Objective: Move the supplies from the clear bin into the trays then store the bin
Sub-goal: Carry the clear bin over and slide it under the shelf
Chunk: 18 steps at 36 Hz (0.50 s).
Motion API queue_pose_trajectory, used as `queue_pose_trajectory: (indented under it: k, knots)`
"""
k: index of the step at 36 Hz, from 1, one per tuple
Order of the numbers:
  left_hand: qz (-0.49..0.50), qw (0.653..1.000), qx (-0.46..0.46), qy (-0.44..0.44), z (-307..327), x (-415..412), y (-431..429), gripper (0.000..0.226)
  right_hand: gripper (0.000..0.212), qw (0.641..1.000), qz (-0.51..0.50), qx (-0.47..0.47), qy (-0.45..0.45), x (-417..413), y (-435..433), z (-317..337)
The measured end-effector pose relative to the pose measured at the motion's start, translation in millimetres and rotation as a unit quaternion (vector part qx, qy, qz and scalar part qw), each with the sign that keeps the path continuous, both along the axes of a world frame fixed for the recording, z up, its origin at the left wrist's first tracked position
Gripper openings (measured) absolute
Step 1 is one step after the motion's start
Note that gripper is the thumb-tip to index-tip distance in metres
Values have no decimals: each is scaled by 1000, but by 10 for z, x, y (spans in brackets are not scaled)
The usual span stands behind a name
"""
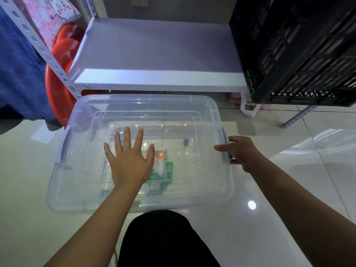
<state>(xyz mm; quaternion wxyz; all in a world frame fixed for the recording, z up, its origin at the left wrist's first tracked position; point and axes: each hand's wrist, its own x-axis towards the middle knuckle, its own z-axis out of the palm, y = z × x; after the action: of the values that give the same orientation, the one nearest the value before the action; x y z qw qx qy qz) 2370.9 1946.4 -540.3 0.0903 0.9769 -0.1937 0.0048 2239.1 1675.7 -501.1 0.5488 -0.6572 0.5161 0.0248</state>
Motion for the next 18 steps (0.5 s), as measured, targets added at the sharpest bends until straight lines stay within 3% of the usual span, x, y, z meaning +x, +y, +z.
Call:
queue_pose_trajectory:
  k: [2, 6, 14, 18]
  knots:
    - [1, 1000, -3, 1, 4, -4, -6, 66, 30, 999, 11, -38, 20, 34, 2, -21]
    - [1, 1000, -14, 3, -19, -2, -21, 62, 50, 972, 67, -210, 85, 97, 94, -42]
    - [-9, 999, 37, 39, 46, -3, -22, 64, 32, 971, 57, -228, 48, -14, 257, 39]
    - [-57, 987, 77, 130, 223, 130, 51, 69, 51, 972, 57, -228, 18, -193, 438, 58]
